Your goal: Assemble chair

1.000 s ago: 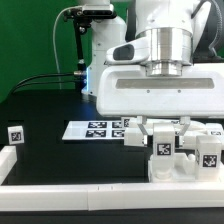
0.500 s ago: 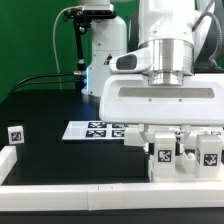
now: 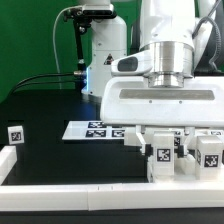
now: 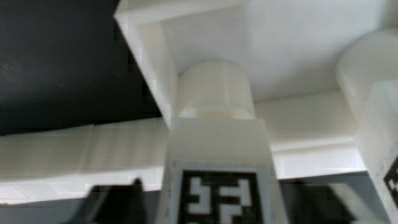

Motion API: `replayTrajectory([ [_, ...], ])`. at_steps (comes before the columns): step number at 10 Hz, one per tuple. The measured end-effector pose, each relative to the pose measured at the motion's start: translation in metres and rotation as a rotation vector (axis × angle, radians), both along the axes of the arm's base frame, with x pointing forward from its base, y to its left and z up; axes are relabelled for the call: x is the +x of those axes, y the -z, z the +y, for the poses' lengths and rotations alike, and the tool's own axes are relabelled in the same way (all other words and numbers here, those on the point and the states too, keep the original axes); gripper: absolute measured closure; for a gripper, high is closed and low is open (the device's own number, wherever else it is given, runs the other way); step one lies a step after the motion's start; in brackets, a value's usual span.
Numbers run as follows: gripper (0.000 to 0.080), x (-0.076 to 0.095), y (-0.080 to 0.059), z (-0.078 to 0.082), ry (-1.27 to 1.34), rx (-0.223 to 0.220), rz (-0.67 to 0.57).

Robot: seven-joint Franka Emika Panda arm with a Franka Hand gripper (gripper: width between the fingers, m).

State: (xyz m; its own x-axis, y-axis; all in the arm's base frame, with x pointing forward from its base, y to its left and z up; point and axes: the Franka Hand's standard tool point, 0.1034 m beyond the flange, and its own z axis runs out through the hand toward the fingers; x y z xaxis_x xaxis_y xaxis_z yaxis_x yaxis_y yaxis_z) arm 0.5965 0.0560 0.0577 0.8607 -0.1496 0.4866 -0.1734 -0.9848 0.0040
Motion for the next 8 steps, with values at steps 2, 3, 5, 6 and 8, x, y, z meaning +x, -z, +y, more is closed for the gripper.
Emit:
replayTrajectory([
  [2, 0.0170, 0.004, -0.008, -0.006, 0.000, 0.008, 0.036],
  [3, 0.0170, 0.001, -0.008, -0.006, 0.004, 0.026, 0.121],
  [5, 0.0151, 0.007, -0.019, -0.008, 0.020, 0.070, 0.277],
  [6, 0.0151, 0.003, -0.014, -0.008, 0.029, 0.086, 0.355],
  [8, 0.0151, 0.005, -0.016, -0.009, 0.053, 0.098, 0.362],
])
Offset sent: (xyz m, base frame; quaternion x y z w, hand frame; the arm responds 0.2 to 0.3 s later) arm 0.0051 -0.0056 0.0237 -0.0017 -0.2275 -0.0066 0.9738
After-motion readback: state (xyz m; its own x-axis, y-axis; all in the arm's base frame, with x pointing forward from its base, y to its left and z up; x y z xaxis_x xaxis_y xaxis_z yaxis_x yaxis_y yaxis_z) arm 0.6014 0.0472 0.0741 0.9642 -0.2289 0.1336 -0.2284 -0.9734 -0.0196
